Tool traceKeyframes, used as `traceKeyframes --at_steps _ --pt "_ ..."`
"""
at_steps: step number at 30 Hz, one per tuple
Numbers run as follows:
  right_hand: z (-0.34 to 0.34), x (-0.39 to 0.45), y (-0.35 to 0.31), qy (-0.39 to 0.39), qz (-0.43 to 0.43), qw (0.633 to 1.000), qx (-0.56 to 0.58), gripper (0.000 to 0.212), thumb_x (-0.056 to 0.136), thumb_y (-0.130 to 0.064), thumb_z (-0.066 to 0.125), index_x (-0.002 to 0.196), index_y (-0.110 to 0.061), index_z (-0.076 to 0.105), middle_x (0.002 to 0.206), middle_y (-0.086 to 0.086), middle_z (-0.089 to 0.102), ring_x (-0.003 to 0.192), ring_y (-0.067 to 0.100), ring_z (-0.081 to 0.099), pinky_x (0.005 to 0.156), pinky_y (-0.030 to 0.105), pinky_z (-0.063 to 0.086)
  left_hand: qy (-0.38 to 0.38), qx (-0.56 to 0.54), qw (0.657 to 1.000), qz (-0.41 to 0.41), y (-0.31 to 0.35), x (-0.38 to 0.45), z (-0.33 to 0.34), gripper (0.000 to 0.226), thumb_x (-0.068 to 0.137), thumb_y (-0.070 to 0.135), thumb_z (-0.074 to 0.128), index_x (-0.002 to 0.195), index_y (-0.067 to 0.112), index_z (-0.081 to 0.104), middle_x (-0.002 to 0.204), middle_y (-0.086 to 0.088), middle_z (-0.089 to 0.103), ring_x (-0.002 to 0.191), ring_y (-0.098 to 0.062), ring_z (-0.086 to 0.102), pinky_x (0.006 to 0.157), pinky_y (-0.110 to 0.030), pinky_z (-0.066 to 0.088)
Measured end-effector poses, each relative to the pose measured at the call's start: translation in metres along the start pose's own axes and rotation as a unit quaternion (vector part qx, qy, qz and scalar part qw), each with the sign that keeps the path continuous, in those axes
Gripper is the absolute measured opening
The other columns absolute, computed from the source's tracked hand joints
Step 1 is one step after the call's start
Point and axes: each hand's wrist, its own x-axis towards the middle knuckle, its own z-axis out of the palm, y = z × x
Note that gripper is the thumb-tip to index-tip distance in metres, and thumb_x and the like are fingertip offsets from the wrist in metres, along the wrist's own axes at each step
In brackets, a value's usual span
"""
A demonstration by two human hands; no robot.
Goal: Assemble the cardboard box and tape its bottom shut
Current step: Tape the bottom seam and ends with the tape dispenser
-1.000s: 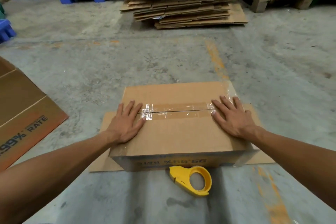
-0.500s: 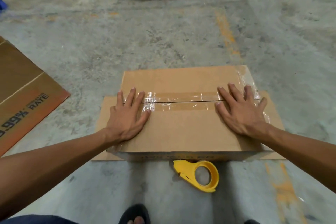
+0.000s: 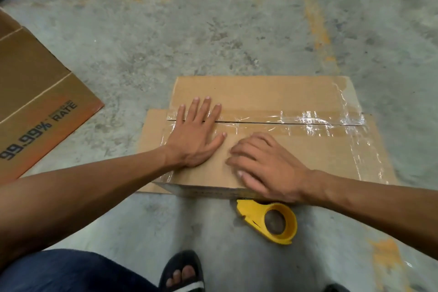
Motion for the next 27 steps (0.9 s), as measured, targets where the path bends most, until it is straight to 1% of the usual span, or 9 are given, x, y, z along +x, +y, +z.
traceKeyframes --at_steps 2,5,7,10,14,17,20,22,27 --pt "0.022 -0.006 -0.035 -0.007 -0.099 0.994 0.05 0.028 0.092 -0.022 0.05 0.113 -0.012 0.066 0.1 0.009 0.063 0.091 0.029 0.055 0.079 0.04 0.043 -0.021 -0.015 1.0 -0.011 -0.01 -0.019 0.016 0.078 0.091 0.066 0.012 0.157 0.028 -0.001 0.166 -0.003 -0.008 0.151 -0.026 -0.011 0.12 -0.05 -0.006" --pt "0.038 -0.032 -0.058 -0.039 -0.134 0.987 0.08 0.023 0.092 -0.021 0.052 0.112 -0.016 0.061 0.087 0.005 0.057 0.078 0.025 0.05 0.068 0.036 0.039 0.004 -0.026 1.0 -0.008 -0.013 -0.012 0.009 0.076 0.093 0.066 0.014 0.157 0.028 -0.001 0.166 -0.003 -0.008 0.151 -0.025 -0.011 0.121 -0.05 -0.005" --pt "0.056 -0.054 -0.057 -0.101 -0.06 0.988 0.099 0.028 0.092 -0.029 0.052 0.119 -0.021 0.054 0.092 0.003 0.055 0.081 0.023 0.05 0.07 0.035 0.043 0.006 -0.014 1.0 -0.009 -0.017 -0.005 0.004 0.076 0.093 0.066 0.014 0.157 0.028 -0.001 0.165 -0.003 -0.008 0.151 -0.025 -0.011 0.12 -0.051 -0.004" --pt "0.083 -0.082 -0.046 -0.204 0.095 0.971 0.084 0.054 0.087 -0.046 0.052 0.135 -0.026 0.04 0.106 0.005 0.054 0.093 0.024 0.055 0.078 0.035 0.053 -0.001 -0.011 1.0 -0.003 -0.017 -0.003 0.002 0.076 0.093 0.066 0.014 0.157 0.027 -0.002 0.165 -0.003 -0.009 0.151 -0.026 -0.012 0.12 -0.051 -0.004" --pt "0.088 -0.099 -0.029 -0.278 0.16 0.944 0.082 0.073 0.094 -0.045 0.047 0.154 -0.033 0.007 0.139 0.009 0.04 0.121 0.031 0.047 0.1 0.039 0.042 0.0 -0.011 1.0 -0.004 -0.018 0.004 -0.001 0.076 0.093 0.065 0.015 0.157 0.027 -0.001 0.165 -0.004 -0.007 0.151 -0.027 -0.011 0.12 -0.051 -0.005" --pt "0.089 -0.097 -0.028 -0.301 0.146 0.94 0.068 0.079 0.099 -0.035 0.043 0.153 -0.033 -0.015 0.147 0.009 0.035 0.117 0.033 0.05 0.091 0.041 0.044 -0.004 -0.01 1.0 -0.005 -0.019 0.003 0.0 0.076 0.093 0.065 0.015 0.157 0.027 -0.001 0.166 -0.004 -0.006 0.151 -0.027 -0.011 0.12 -0.051 -0.006" --pt "0.092 -0.092 -0.032 -0.349 0.139 0.921 0.1 0.104 0.092 -0.017 0.051 0.141 -0.039 -0.038 0.131 0.015 0.051 0.091 0.037 0.058 0.07 0.041 0.047 -0.005 -0.01 1.0 -0.005 -0.019 0.004 0.0 0.076 0.093 0.065 0.016 0.157 0.026 0.0 0.166 -0.005 -0.005 0.151 -0.028 -0.009 0.12 -0.051 -0.005" --pt "0.085 -0.086 -0.038 -0.361 0.15 0.912 0.123 0.102 0.092 -0.019 0.049 0.143 -0.037 -0.038 0.129 0.019 0.051 0.092 0.039 0.059 0.076 0.043 0.05 -0.004 -0.01 1.0 -0.006 -0.018 0.004 0.0 0.076 0.094 0.065 0.016 0.157 0.026 0.001 0.166 -0.006 -0.004 0.151 -0.029 -0.009 0.12 -0.052 -0.005" --pt "0.056 -0.058 -0.066 -0.375 0.208 0.889 0.16 0.089 0.09 -0.034 0.045 0.154 -0.023 -0.017 0.125 0.024 0.059 0.11 0.039 0.058 0.091 0.036 0.045 -0.011 -0.01 1.0 -0.009 -0.02 0.004 0.0 0.076 0.094 0.066 0.013 0.157 0.027 -0.003 0.165 -0.004 -0.008 0.151 -0.028 -0.011 0.12 -0.051 -0.006"
